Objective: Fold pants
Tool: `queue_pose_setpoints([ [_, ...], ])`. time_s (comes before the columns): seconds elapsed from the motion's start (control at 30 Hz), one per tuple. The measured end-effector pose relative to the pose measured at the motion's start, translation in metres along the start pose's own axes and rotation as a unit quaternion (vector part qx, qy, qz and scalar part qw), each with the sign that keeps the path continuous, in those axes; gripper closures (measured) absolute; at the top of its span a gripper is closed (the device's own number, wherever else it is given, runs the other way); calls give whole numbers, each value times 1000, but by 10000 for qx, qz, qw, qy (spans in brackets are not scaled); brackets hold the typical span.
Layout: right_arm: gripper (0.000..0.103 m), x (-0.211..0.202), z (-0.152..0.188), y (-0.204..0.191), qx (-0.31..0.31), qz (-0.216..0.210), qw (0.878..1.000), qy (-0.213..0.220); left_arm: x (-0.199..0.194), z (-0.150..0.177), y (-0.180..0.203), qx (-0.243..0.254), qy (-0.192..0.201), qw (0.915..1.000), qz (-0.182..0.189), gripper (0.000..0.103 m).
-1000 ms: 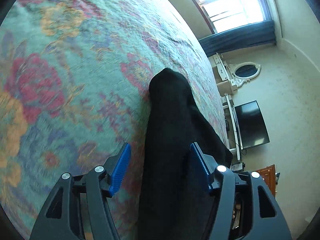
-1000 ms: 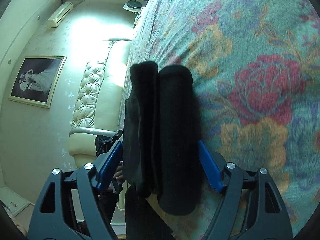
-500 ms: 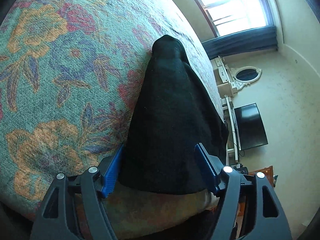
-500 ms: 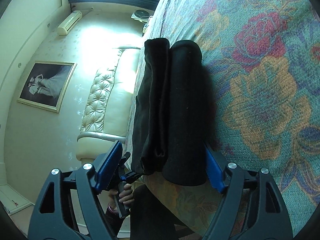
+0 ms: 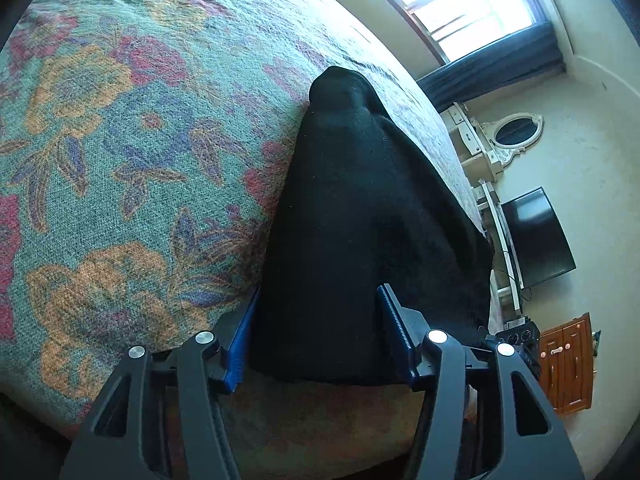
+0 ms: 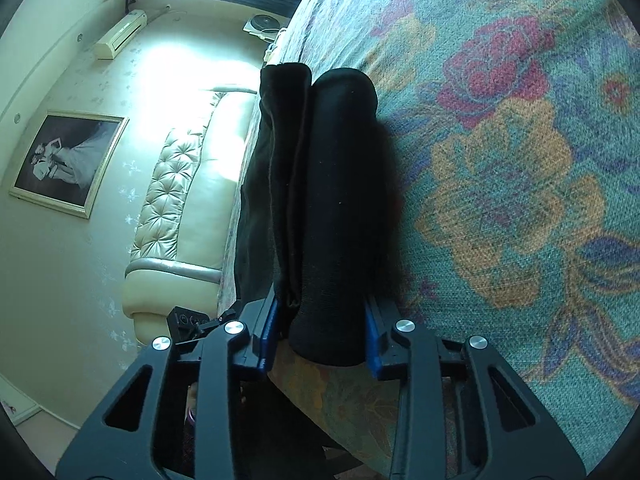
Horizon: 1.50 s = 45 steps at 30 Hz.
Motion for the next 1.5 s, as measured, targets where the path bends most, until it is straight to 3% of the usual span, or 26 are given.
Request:
queue_pose_setpoints([
  [0.4,74,-13,-3,-9,123,-215,9997,79,-6,4,11,322,189,9984,-426,57],
  [1.13,73,-18,4,10,365,-270,9989,116,-13,5,7,365,13,9985,-405,59],
  [1.2,68,-17,3,9,191,-123,9997,5,-14,4,8,469,10,9985,-289,57],
  [1.3,48,-26,-10,6,-139,238,9996,-26,-21,-1,9,737,-12,9971,-213,54],
  [1.37,19,-35,-27,4,-349,382,9986,116,-35,-12,9,916,203,9955,-153,54],
  [1.5,15,-22,-65,11,-350,347,9988,62,-39,-49,10,1053,355,9938,12,43],
])
Point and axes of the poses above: each gripper's, at about its wrist camera, not at the fingertips, and x roughly the way its jaws point, y to its right, z to its underside, the point moved 8 cm from there along x, roughly the way its jaws point, and after that the axes turned 13 degrees about -x, right-handed, at the moved point
